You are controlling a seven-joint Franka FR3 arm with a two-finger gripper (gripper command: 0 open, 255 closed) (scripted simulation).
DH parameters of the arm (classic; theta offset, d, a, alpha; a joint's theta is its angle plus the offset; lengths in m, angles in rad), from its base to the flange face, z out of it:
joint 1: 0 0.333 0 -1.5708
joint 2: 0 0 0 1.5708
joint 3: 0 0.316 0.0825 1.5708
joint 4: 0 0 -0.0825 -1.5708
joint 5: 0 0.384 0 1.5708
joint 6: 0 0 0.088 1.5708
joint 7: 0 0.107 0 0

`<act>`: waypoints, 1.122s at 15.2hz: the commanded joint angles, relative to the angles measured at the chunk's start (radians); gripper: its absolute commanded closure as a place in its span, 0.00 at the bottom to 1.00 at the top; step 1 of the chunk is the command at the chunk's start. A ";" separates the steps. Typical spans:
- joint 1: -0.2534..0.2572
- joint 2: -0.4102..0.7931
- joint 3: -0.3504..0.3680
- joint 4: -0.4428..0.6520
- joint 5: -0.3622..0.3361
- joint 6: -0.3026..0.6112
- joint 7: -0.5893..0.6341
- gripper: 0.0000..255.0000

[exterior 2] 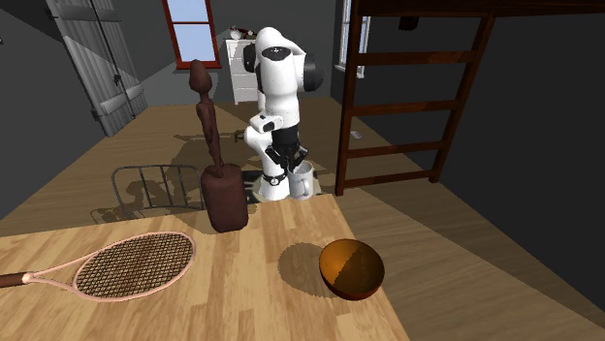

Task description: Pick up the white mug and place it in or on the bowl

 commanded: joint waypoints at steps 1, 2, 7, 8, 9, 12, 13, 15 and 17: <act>0.004 0.079 0.015 0.078 -0.001 0.003 0.022 1.00; 0.007 0.117 0.023 0.118 -0.003 0.001 0.034 1.00; 0.023 0.310 0.059 0.341 -0.021 -0.026 0.097 1.00; 0.027 0.350 0.065 0.391 -0.027 -0.035 0.109 1.00; 0.032 0.391 0.071 0.443 -0.033 -0.046 0.122 1.00; 0.051 0.519 0.086 0.614 -0.056 -0.088 0.160 1.00; 0.059 0.565 0.090 0.677 -0.064 -0.106 0.172 1.00; 0.077 0.662 0.097 0.818 -0.083 -0.149 0.196 1.00; 0.102 0.773 0.101 0.985 -0.105 -0.206 0.218 1.00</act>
